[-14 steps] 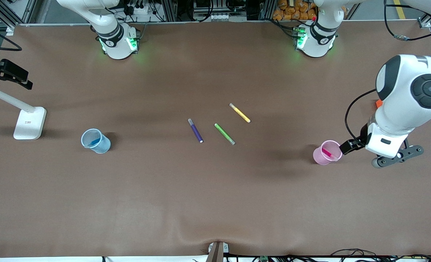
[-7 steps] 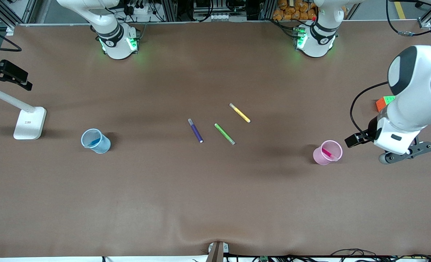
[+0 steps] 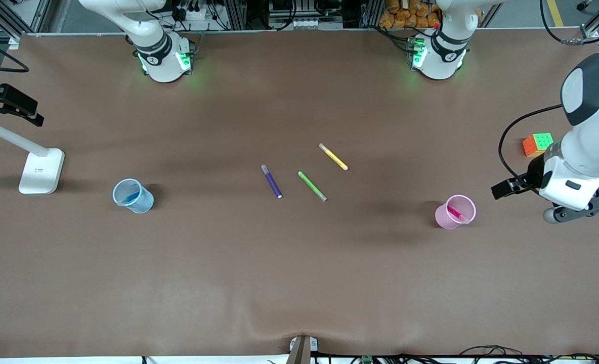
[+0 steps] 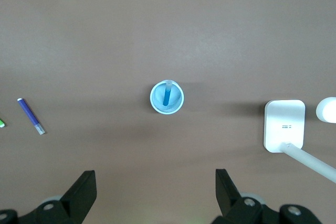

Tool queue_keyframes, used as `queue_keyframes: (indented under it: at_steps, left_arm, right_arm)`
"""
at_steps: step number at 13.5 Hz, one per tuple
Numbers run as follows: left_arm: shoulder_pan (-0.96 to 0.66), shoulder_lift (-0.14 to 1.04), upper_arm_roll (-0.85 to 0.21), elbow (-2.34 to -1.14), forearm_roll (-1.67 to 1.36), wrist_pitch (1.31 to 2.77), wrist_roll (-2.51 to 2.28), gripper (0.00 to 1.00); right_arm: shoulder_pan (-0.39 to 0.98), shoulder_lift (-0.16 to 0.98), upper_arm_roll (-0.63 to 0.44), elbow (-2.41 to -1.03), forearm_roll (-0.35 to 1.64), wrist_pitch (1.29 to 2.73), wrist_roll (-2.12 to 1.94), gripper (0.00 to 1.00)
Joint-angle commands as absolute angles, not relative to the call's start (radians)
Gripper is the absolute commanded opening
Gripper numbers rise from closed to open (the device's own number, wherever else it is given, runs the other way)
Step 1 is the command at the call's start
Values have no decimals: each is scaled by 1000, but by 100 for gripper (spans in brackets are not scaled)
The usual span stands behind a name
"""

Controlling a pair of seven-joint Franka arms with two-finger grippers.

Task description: Place pink and blue markers in matching cups

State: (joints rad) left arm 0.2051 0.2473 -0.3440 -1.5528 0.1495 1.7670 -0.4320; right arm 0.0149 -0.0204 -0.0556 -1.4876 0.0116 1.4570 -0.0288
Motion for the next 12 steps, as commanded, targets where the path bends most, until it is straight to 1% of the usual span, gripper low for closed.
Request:
queue_keyframes:
  at_steps: [1, 12]
  left_arm:
    - [218, 219, -353, -1551, 123, 1721, -394, 100]
    - [247, 215, -345, -1453, 86, 1614, -295, 100]
  right_arm:
    - [9, -28, -54, -1506, 12, 1476, -34, 100]
    - [8, -28, -54, -1506, 12, 1473, -34, 100]
